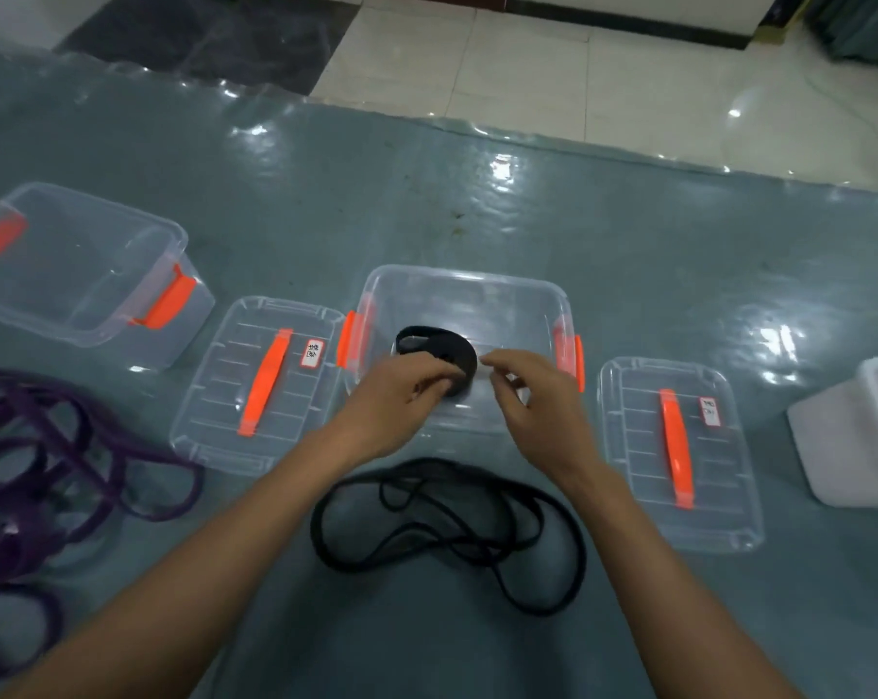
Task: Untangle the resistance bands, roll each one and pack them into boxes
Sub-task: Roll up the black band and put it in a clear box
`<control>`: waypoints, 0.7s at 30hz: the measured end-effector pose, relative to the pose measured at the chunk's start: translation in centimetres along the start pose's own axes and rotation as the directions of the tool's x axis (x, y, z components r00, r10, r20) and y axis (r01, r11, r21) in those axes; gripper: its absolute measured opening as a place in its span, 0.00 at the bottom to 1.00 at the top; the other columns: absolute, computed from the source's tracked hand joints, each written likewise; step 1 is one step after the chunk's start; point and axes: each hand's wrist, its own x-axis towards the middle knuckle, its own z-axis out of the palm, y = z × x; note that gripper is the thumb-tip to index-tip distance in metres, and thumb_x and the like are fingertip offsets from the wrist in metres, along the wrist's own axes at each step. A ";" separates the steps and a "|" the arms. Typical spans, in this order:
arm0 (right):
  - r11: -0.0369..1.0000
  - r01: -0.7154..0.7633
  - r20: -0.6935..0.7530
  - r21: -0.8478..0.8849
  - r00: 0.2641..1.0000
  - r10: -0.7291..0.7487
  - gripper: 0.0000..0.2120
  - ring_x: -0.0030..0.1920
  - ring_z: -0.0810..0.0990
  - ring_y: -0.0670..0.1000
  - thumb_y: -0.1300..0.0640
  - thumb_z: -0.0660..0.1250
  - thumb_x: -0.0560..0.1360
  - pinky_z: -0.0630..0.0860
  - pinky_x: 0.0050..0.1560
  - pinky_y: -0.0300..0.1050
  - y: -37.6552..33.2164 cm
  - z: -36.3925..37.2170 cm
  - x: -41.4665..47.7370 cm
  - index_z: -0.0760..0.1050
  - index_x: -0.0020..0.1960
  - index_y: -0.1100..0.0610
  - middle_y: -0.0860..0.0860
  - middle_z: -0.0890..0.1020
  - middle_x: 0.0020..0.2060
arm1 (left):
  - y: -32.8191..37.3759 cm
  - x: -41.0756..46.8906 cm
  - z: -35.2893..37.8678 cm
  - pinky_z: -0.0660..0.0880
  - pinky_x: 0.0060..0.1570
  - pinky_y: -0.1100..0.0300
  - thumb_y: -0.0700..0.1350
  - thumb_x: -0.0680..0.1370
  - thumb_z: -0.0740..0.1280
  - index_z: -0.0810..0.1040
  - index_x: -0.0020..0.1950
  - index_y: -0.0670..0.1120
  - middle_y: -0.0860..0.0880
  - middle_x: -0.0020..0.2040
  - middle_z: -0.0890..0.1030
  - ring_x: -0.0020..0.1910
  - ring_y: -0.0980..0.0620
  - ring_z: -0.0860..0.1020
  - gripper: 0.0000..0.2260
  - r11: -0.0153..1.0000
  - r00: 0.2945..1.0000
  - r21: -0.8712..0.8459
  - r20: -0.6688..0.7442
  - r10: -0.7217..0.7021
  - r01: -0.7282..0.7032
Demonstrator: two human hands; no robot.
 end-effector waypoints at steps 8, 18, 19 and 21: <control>0.975 -0.210 0.184 -0.076 0.958 0.221 0.12 0.51 0.80 0.47 0.62 0.68 0.76 0.77 0.56 0.42 1.1 2.9 -10.5 0.82 0.58 0.55 0.50 0.84 0.52 | -3.0 -10.6 4.1 0.75 0.53 0.58 0.45 0.79 0.64 0.85 0.52 0.44 0.50 0.49 0.84 0.48 0.50 0.81 0.11 0.995 0.989 0.090 -0.137 0.051 -0.039; 0.941 -0.140 0.389 -0.309 0.884 0.259 0.18 0.60 0.76 0.59 0.61 0.66 0.74 0.72 0.65 0.52 2.4 10.8 -12.3 0.79 0.63 0.58 0.56 0.80 0.60 | -6.3 -15.3 7.5 0.76 0.57 0.55 0.37 0.73 0.71 0.82 0.57 0.46 0.49 0.58 0.79 0.57 0.47 0.78 0.14 0.942 0.977 0.273 0.037 -0.211 0.193; 0.936 -0.128 0.391 -0.327 0.884 0.258 0.17 0.58 0.76 0.60 0.61 0.65 0.74 0.74 0.63 0.53 2.6 11.2 -12.6 0.80 0.63 0.57 0.56 0.80 0.58 | -6.5 -15.3 7.4 0.77 0.55 0.54 0.37 0.71 0.72 0.81 0.56 0.47 0.49 0.56 0.78 0.54 0.47 0.78 0.14 0.935 0.972 0.276 0.005 -0.234 0.223; 0.937 -0.114 0.392 -0.330 0.886 0.246 0.16 0.56 0.77 0.59 0.61 0.65 0.75 0.75 0.59 0.53 2.8 11.6 -13.3 0.81 0.61 0.57 0.56 0.80 0.55 | -7.0 -15.1 7.1 0.78 0.49 0.47 0.39 0.68 0.73 0.76 0.58 0.48 0.47 0.55 0.76 0.52 0.43 0.78 0.19 0.916 0.966 0.307 -0.046 -0.256 0.258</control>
